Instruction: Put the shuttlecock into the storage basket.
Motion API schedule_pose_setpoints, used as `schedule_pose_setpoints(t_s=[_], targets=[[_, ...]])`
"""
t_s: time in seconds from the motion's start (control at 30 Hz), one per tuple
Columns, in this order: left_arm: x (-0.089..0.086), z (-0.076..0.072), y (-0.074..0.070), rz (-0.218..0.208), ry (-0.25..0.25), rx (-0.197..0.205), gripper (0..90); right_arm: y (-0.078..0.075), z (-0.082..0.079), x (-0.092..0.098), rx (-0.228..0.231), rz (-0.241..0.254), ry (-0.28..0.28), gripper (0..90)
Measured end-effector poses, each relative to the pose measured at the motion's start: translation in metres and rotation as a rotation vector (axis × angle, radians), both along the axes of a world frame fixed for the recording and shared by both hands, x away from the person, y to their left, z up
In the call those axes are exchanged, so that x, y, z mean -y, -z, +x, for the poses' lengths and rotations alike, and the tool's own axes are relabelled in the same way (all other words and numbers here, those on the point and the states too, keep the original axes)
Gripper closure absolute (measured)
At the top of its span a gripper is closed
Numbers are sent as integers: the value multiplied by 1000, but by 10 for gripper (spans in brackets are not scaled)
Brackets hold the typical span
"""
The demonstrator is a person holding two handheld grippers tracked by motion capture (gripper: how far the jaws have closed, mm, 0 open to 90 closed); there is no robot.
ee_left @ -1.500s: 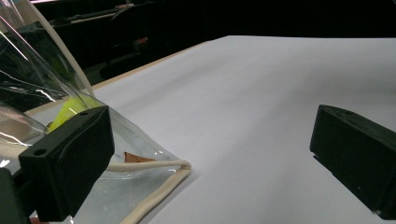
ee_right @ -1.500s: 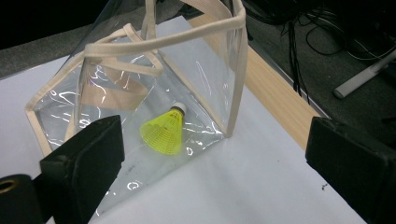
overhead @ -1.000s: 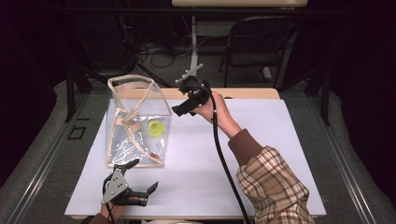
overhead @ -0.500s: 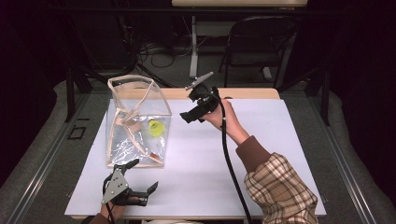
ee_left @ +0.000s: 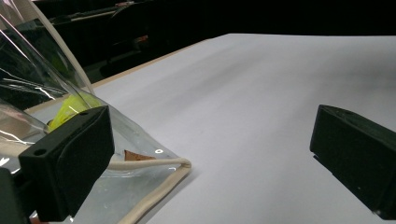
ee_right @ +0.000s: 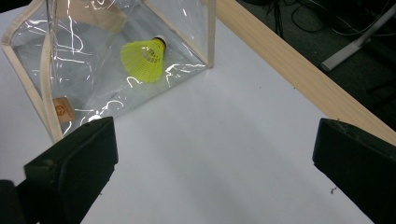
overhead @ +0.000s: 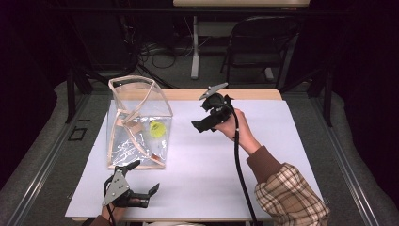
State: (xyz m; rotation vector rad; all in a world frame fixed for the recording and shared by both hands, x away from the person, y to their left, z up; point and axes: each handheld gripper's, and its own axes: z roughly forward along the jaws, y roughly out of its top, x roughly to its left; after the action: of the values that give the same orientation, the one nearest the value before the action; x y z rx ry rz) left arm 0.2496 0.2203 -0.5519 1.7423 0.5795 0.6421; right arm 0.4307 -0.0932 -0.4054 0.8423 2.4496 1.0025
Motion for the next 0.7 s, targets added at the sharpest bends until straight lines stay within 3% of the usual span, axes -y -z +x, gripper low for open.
schedule_pose_setpoints(t_s=[0.7], targets=[[0,0,0,0,-1,-1,0,16,-45,40,83,77,20,0]])
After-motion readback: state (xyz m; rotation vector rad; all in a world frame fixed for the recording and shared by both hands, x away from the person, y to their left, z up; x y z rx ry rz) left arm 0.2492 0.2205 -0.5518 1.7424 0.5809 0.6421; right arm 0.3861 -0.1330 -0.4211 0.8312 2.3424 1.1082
